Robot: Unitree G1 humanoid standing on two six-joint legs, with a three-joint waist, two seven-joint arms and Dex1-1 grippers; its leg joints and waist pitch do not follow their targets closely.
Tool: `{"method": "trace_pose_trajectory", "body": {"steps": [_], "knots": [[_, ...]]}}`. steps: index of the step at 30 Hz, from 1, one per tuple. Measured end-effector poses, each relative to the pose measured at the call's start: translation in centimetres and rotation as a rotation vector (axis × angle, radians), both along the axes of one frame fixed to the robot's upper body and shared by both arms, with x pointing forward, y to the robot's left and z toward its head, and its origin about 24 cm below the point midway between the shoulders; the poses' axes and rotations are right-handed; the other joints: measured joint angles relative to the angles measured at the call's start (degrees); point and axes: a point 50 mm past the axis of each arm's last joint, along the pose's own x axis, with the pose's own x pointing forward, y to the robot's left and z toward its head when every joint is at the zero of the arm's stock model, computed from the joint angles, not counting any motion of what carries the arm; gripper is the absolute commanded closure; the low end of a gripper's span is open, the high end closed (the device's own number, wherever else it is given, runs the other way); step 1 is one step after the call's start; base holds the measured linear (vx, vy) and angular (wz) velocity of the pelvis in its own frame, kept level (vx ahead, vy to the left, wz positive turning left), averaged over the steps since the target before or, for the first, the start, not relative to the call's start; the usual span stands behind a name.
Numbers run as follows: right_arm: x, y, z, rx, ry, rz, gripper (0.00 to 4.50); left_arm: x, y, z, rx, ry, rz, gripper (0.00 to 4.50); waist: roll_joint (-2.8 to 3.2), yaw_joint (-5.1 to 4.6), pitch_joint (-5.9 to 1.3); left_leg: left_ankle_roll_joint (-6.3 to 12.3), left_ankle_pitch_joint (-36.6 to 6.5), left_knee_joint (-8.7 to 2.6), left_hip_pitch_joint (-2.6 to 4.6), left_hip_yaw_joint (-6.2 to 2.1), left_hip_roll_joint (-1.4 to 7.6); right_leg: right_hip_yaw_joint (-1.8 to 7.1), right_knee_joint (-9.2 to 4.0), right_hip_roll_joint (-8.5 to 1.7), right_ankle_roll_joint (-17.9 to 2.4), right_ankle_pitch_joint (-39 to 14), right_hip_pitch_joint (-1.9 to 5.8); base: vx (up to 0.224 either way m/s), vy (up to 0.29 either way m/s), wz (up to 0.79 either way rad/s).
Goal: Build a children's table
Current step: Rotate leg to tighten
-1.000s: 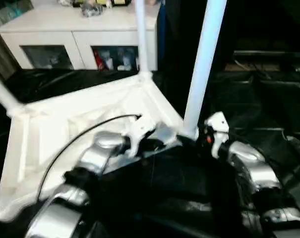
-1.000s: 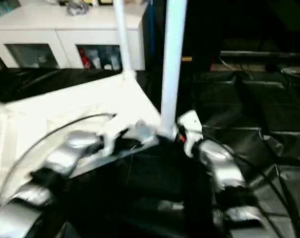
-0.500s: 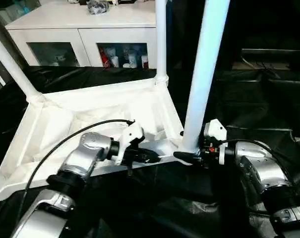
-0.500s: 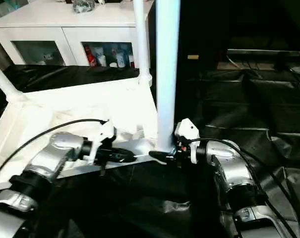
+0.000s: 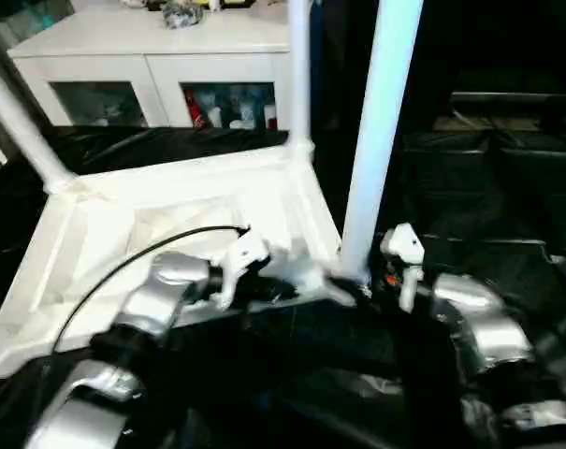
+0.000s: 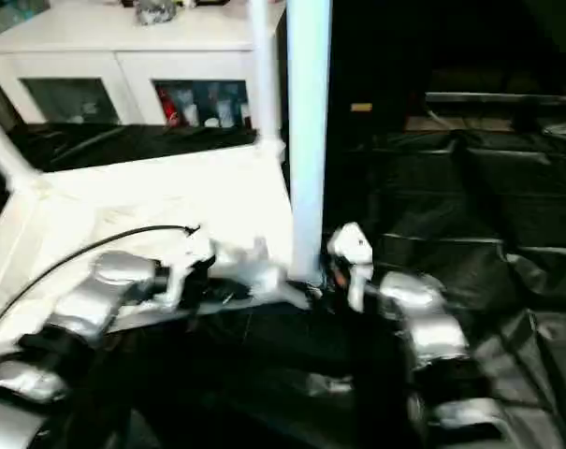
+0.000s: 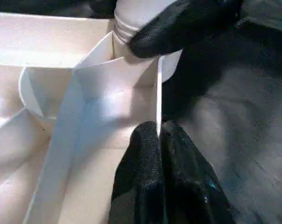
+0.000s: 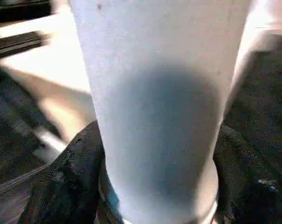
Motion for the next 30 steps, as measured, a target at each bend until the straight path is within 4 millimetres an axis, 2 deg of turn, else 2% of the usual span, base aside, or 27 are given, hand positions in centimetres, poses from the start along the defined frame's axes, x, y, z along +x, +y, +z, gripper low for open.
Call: {"method": "trace_pose_trajectory", "body": {"steps": [3, 6, 8, 10, 12, 17, 22, 25, 30], "knots": [[0.7, 0.5, -0.4, -0.003, 0.002, -0.183, 1.78, 0.4, -1.5, -0.3, 0.002, -0.014, 0.075, 4.5, 0.01, -0.21, -0.01, -0.03, 0.0, -0.38, 0.75, 0.0, -0.08, 0.01, -0.51, -0.01, 0.2, -0.1, 0.71, 0.0, 0.0, 0.0], [1.4, 0.9, -0.3, -0.016, 0.006, -0.303, 1.78, 0.7, -2.7, -0.4, 0.003, -0.026, 0.123, 4.5, 0.0, -0.42, -0.02, -0.03, 0.0, -0.48, 0.85, 0.0, -0.16, 0.02, -0.68, -0.04, 0.2, -0.1, 0.9, 0.0, 0.0, 0.0], [1.5, 0.9, -0.3, -0.027, -0.001, -0.325, 1.78, 0.7, -3.0, -0.4, 0.003, -0.029, 0.128, 4.5, 0.02, -0.49, -0.03, -0.03, 0.0, -0.51, 0.92, 0.0, -0.3, 0.02, -0.68, -0.2, 0.1, -0.1, 0.97, 0.0, 0.0, 0.0], [1.5, 0.9, -0.3, -0.033, -0.019, -0.329, 1.22, 0.7, -3.3, -0.5, 0.004, -0.032, 0.127, 4.5, 0.08, -0.57, -0.07, -0.02, 0.0, -0.57, 0.98, 0.0, -0.5, 0.01, -0.68, -0.38, 0.1, -0.1, 1.03, 0.0, 0.0, 0.0], [1.5, 0.8, -0.3, -0.023, -0.025, -0.33, 1.06, 0.7, -3.3, -0.4, 0.003, -0.034, 0.123, 4.5, 0.08, -0.66, -0.07, 0.0, 0.0, -0.62, 0.97, 0.0, -0.63, 0.0, -0.68, -0.5, 0.1, -0.1, 1.04, 0.0, 0.0, 0.0], [1.0, -0.1, 0.0, -0.009, -0.025, -0.198, 0.6, 0.6, -2.8, -0.1, 0.009, -0.032, 0.061, 4.5, 0.07, -0.97, -0.07, 0.04, 0.0, -0.62, 0.7, -0.01, -0.67, -0.04, -0.68, -0.56, 0.2, -0.1, 0.89, 0.0, 0.0, 0.0], [-0.1, -1.5, 0.7, -0.013, -0.015, 0.03, 0.6, 0.2, -1.3, 0.3, -0.003, -0.012, -0.034, 4.5, 0.08, -0.69, -0.08, 0.55, 0.3, -0.59, -0.05, -0.02, -0.56, -0.18, -0.56, -0.52, 0.2, -0.1, 0.14, 0.0, 0.0, 0.0], [-1.1, -2.4, 1.1, -0.039, 0.0, 0.181, 0.6, -0.2, 0.0, 0.5, 0.007, -0.004, -0.109, 4.5, 0.07, 0.03, -0.07, 0.69, 0.3, -0.45, -0.45, -0.03, -0.46, -0.32, -0.51, -0.51, 0.2, -0.1, -0.14, 0.0, 0.0, 0.0], [-2.0, -2.2, 1.2, -0.053, 0.028, 0.364, 0.6, -0.8, 2.0, 0.6, 0.033, 0.059, -0.222, 4.5, 0.02, 0.43, -0.03, 0.69, 0.3, -0.28, -0.57, 0.0, -0.43, -0.3, -0.31, -0.53, 0.2, -0.1, -0.24, 0.0, 0.0, 0.0]]}}
